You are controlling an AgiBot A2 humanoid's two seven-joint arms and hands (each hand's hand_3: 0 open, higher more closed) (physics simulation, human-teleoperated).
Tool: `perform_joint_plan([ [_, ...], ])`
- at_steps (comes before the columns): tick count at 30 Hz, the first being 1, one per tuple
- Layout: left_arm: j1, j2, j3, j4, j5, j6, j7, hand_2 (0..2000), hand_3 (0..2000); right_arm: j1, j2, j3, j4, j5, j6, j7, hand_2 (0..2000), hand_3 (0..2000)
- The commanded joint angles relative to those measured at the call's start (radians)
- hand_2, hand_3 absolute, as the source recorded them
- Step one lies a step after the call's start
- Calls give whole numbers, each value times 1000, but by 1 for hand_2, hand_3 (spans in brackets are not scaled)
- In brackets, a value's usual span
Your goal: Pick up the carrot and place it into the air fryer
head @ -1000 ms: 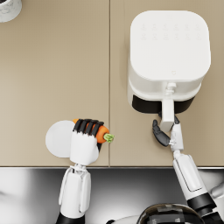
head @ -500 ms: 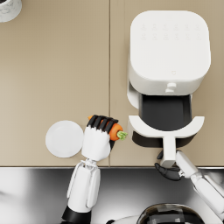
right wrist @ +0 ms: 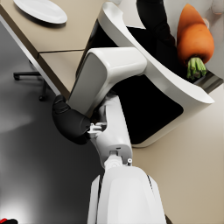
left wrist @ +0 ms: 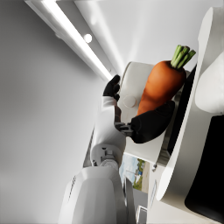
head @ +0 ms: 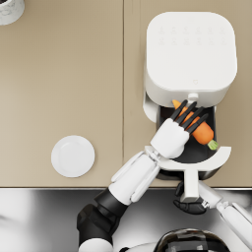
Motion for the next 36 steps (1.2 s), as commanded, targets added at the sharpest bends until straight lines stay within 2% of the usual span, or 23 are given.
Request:
perform_joint_plan([
  [1, -83, -81, -18, -99, 0, 6, 0, 0, 0, 0, -1, 4, -4, 0, 3, 0, 2000, 2000],
  [2, -125, -121, -31, -155, 0, 9, 0, 0, 0, 0, 1, 9, -6, 0, 7, 1, 2000, 2000],
  [3, -181, -174, -58, -220, 0, 12, 0, 0, 0, -18, -245, 97, -181, -1, 8, 4, 2000, 2000],
  [4, -224, -244, -79, -293, 2, 64, 1, 0, 0, -2, -27, 22, -51, -3, -54, 57, 2000, 2000],
  [7, -392, -428, -229, -484, 2, 139, -4, 0, 0, -2, -103, -49, -148, -4, 41, 152, 2000, 2000],
  [8, -456, -489, -287, -534, 1, 156, -8, 0, 0, -304, -636, -421, -178, -3, 52, 169, 2000, 2000],
  [9, -513, -544, -335, -579, 1, 153, -9, 0, 0, -49, -270, 54, -178, -2, 57, 161, 2000, 2000],
  [10, -558, -588, -374, -615, 1, 130, -7, 0, 0, -49, -269, 53, -174, -2, 101, 153, 2000, 2000],
  [12, -634, -650, -446, -658, 1, 78, -3, 0, 0, -33, -258, 79, -165, -1, 121, 174, 2000, 2000],
  [13, -665, -672, -485, -674, 1, 61, -2, 0, 0, 5, -296, -54, -68, -1, 118, 184, 2000, 2000],
  [14, -680, -682, -502, -681, 0, 50, -2, 0, 0, 99, -439, -248, 6, -1, 126, 167, 2000, 2000],
  [15, -691, -690, -509, -689, 0, 41, -1, 0, 0, 147, -491, -285, -73, 2, 174, 108, 2000, 2000],
  [16, -693, -684, -513, -689, 0, 35, -1, 0, 0, 174, -512, -303, -117, 3, 229, 61, 2000, 2000],
  [19, -704, -684, -510, -708, 0, 26, 0, 0, 0, 264, -559, -345, -210, 7, 305, -15, 2000, 2000],
  [28, -697, -638, -563, -703, 0, 21, 0, 0, 0, 567, -716, -439, -595, 12, 339, -63, 2000, 2000],
  [29, -698, -634, -565, -703, 0, 21, 0, 0, 0, 677, -573, -188, -646, 12, 329, -61, 2000, 2000],
  [30, -697, -629, -570, -698, 0, 20, 0, 0, 0, 632, -731, -446, -693, 9, 315, -53, 2000, 2000],
  [31, -695, -624, -568, -699, 0, 20, 0, 0, 0, 729, -613, -206, -753, 10, 316, -57, 2000, 2000],
  [32, -698, -622, -567, -704, 0, 20, 0, 0, 0, 755, -631, -216, -805, 9, 306, -54, 2000, 2000],
  [33, -692, -614, -571, -701, 0, 20, 0, 0, 0, 907, -536, 96, -889, 9, 296, -49, 2000, 2000],
  [34, -695, -611, -576, -707, 0, 20, 0, 0, 0, 824, -711, -337, -963, 8, 275, -42, 2000, 2000],
  [35, -693, -606, -581, -708, 0, 20, 0, 0, 0, 864, -720, -344, -1022, 10, 279, -53, 2000, 2000],
  [36, -694, -603, -583, -708, 0, 20, 0, 0, 0, 994, -594, 94, -1071, 7, 341, -52, 2000, 2000],
])
